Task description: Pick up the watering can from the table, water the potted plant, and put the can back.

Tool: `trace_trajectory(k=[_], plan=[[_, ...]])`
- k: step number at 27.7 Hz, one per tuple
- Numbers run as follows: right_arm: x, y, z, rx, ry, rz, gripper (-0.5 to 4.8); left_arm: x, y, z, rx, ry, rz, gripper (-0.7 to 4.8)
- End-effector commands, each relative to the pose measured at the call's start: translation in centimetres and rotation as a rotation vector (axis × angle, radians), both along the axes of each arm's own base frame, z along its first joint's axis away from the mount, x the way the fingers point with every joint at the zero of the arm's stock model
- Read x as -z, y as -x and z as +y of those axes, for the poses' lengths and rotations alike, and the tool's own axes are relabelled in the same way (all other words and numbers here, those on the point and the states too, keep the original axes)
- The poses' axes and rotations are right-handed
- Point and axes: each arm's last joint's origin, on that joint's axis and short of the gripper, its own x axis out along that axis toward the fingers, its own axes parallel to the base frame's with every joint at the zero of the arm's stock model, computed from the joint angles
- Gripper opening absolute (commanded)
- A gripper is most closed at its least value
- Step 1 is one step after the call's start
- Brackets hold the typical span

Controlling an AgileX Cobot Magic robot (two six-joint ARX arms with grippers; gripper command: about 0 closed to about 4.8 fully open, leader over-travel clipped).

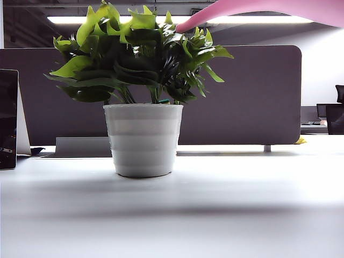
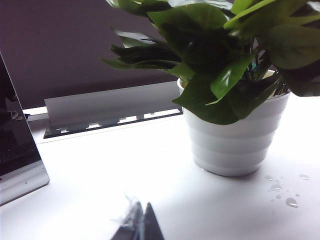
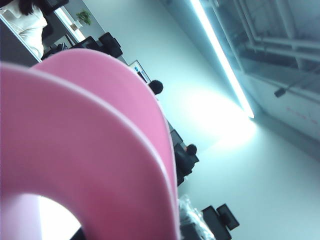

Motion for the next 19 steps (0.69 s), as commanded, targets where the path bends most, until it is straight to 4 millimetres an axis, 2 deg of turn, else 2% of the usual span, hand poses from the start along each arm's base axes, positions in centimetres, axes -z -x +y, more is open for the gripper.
trace_trajectory(k=[1, 9, 19], plan=[[-1.3, 0.9, -0.2, 0.014, -0.073, -0.093, -0.06, -0.1, 0.0, 0.0, 0.003, 0.002, -0.011, -0.05], [-0.5, 1.6, -0.5, 0.022, -0.220, -0.026, -0.06, -0.1, 0.0, 0.0, 0.002, 0.002, -0.010, -0.05], [0.6, 2.2, -0.6, -0.003, -0.326, -0.017, -0.06, -0.1, 0.0, 0.0, -0.002, 0.002, -0.011, -0.05]])
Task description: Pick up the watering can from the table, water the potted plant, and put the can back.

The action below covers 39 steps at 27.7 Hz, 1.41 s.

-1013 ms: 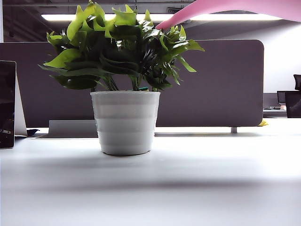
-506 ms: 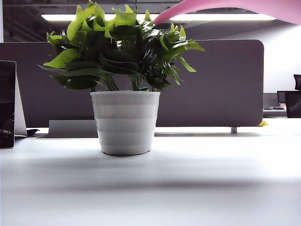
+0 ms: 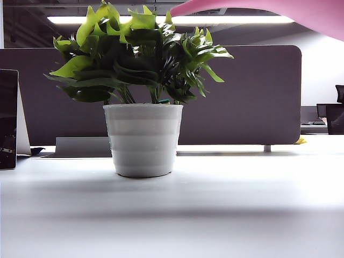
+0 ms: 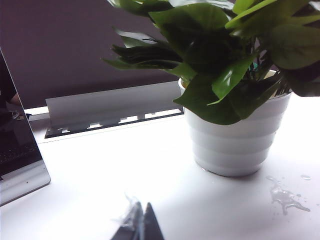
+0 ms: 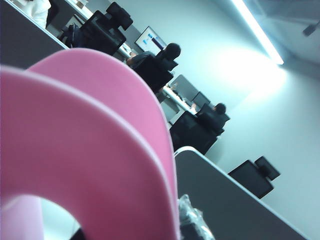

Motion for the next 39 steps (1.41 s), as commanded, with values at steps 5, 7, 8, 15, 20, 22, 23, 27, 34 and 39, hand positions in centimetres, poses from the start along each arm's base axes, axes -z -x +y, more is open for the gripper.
trace_trajectory(k=[5, 7, 8, 15, 20, 22, 23, 27, 34, 39], plan=[[0.1, 0.5, -0.8, -0.003, -0.209, -0.101, -0.06, -0.1, 0.0, 0.0, 0.001, 0.002, -0.011, -0.05], [0.7, 0.3, -1.3, -0.003, -0.242, -0.093, -0.06, -0.1, 0.0, 0.0, 0.001, 0.002, -0.010, -0.05], [1.1, 0.2, -1.6, -0.011, -0.270, -0.091, -0.06, -0.1, 0.0, 0.0, 0.000, 0.002, -0.010, -0.05], [3.4, 0.2, -4.1, -0.052, -0.497, -0.134, -0.06, -0.1, 0.0, 0.0, 0.001, 0.002, -0.011, -0.05], [6.0, 0.1, -6.2, -0.092, -0.659, -0.160, -0.06, -0.1, 0.0, 0.0, 0.001, 0.002, -0.011, -0.05], [7.3, 0.0, -7.0, -0.105, -0.706, -0.172, -0.06, -0.1, 0.0, 0.0, 0.001, 0.002, -0.011, -0.05], [7.9, 0.0, -7.2, -0.111, -0.724, -0.176, -0.06, -0.1, 0.0, 0.0, 0.001, 0.002, -0.011, -0.05], [11.0, -0.2, -7.6, -0.102, -0.769, -0.186, -0.06, -0.1, 0.0, 0.0, 0.001, 0.002, -0.011, -0.05], [15.9, -0.4, -7.5, -0.131, -0.779, -0.228, -0.06, -0.1, 0.0, 0.0, 0.001, 0.002, -0.010, -0.05], [19.0, -1.6, -8.0, -0.111, -0.837, -0.188, -0.06, -0.1, 0.0, 0.0, 0.001, 0.002, -0.011, -0.05]])
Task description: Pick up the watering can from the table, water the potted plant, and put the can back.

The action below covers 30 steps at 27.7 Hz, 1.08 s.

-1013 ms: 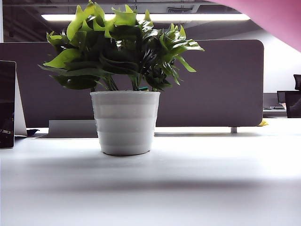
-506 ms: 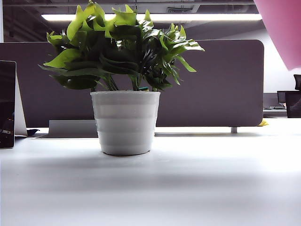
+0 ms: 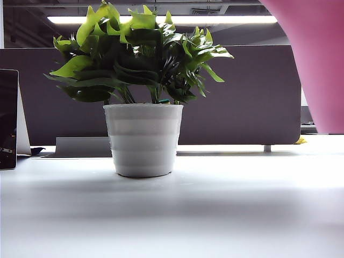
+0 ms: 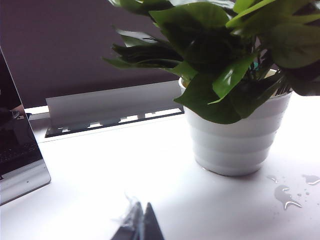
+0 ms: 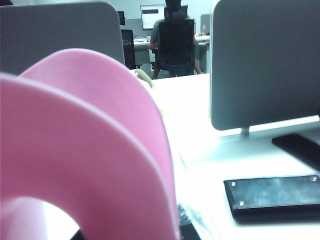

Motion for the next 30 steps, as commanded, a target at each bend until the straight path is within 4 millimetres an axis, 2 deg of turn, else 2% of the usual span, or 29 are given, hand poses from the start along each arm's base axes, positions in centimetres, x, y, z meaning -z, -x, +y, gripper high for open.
trace_trajectory(k=[1, 8, 16, 30], plan=[[0.0, -0.9, -0.3, -0.002, -0.018, -0.091, -0.06, -0.2, 0.0, 0.0, 0.001, 0.002, -0.012, -0.05], [2.5, -3.3, -1.0, -0.023, -0.014, -0.106, -0.06, -0.2, 0.0, 0.0, 0.001, 0.002, -0.012, -0.05], [4.8, -4.5, -1.5, -0.023, -0.010, -0.114, -0.06, -0.2, 0.0, 0.0, 0.001, 0.002, -0.012, -0.05], [5.4, -4.7, -1.5, -0.017, 0.040, -0.076, -0.06, -0.2, 0.0, 0.0, 0.002, 0.002, -0.012, -0.05]])
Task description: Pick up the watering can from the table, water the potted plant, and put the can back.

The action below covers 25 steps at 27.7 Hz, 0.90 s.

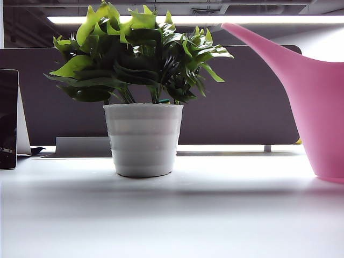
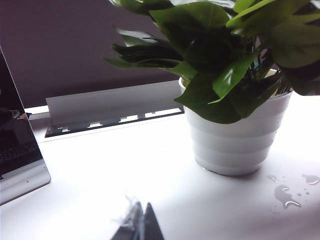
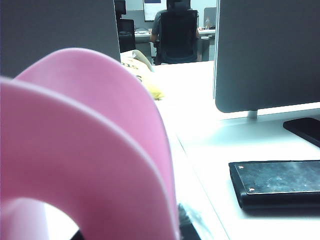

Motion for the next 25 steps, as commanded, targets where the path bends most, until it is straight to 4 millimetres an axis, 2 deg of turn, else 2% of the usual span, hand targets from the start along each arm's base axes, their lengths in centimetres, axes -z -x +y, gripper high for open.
trace_trajectory(k=[1, 4, 7, 9, 17, 21, 25], plan=[[-1.1, 0.0, 0.0, -0.009, 0.006, -0.090, -0.06, -0.2, 0.0, 0.0, 0.002, 0.002, -0.013, -0.05], [-1.1, 0.0, 0.1, -0.034, 0.009, -0.088, -0.02, -0.2, 0.0, 0.0, 0.002, 0.002, -0.013, -0.05], [-0.9, 0.0, 0.1, -0.034, 0.003, -0.070, 0.70, -0.2, 0.0, 0.0, 0.002, 0.002, -0.013, -0.05], [-0.7, -0.1, 0.1, -0.050, -0.002, -0.049, 0.96, -0.2, 0.0, 0.0, 0.002, 0.002, -0.013, -0.05], [-0.1, -0.1, 0.1, -0.051, -0.022, 0.007, 0.97, -0.2, 0.0, 0.0, 0.002, 0.002, -0.013, -0.05], [0.4, -0.1, 0.1, -0.056, -0.045, 0.055, 1.48, -0.2, 0.0, 0.0, 0.002, 0.002, -0.013, -0.05], [1.1, -0.1, 0.2, -0.078, -0.074, 0.124, 1.49, -0.2, 0.0, 0.0, 0.002, 0.002, -0.013, -0.05]])
